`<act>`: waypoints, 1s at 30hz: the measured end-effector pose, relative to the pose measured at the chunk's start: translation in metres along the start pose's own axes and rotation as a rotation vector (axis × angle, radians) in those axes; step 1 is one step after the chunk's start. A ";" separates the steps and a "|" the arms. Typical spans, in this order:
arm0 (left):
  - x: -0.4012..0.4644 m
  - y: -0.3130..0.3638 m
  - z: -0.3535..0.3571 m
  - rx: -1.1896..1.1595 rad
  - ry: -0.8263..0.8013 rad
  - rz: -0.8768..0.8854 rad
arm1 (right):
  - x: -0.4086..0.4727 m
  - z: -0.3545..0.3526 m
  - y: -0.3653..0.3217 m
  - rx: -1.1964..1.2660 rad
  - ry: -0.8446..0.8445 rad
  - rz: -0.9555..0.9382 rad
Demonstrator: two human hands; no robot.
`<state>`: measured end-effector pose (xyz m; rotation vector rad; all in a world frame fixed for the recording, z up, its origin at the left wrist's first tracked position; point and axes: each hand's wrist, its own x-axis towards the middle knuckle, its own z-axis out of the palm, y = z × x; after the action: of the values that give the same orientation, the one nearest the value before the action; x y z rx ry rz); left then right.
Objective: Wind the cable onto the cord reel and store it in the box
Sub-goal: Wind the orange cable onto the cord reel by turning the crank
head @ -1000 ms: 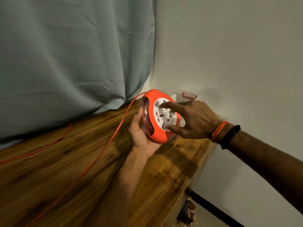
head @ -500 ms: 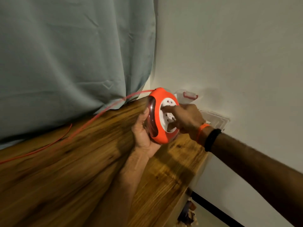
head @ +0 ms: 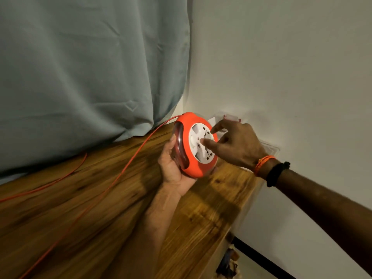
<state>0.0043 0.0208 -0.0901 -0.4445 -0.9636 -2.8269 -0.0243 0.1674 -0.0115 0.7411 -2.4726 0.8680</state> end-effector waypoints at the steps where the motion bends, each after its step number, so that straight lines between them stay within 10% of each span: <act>1: 0.000 0.000 -0.001 -0.001 0.000 -0.009 | -0.001 -0.002 0.000 -0.041 -0.001 -0.097; 16: 0.001 -0.004 0.000 -0.110 -0.058 -0.033 | 0.010 0.011 0.007 -0.265 -0.067 -0.470; 19: 0.001 -0.004 0.002 -0.113 -0.055 -0.014 | 0.007 0.015 0.000 -0.098 -0.037 -0.221; 23: 0.001 -0.004 0.007 -0.033 -0.028 0.028 | 0.008 0.022 -0.016 0.799 -0.184 0.690; 30: -0.002 -0.001 0.009 -0.014 -0.026 0.013 | 0.008 0.012 -0.012 0.984 -0.384 0.731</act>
<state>0.0085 0.0274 -0.0850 -0.4893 -0.9432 -2.8242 -0.0264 0.1488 -0.0106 0.2264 -2.5608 2.5024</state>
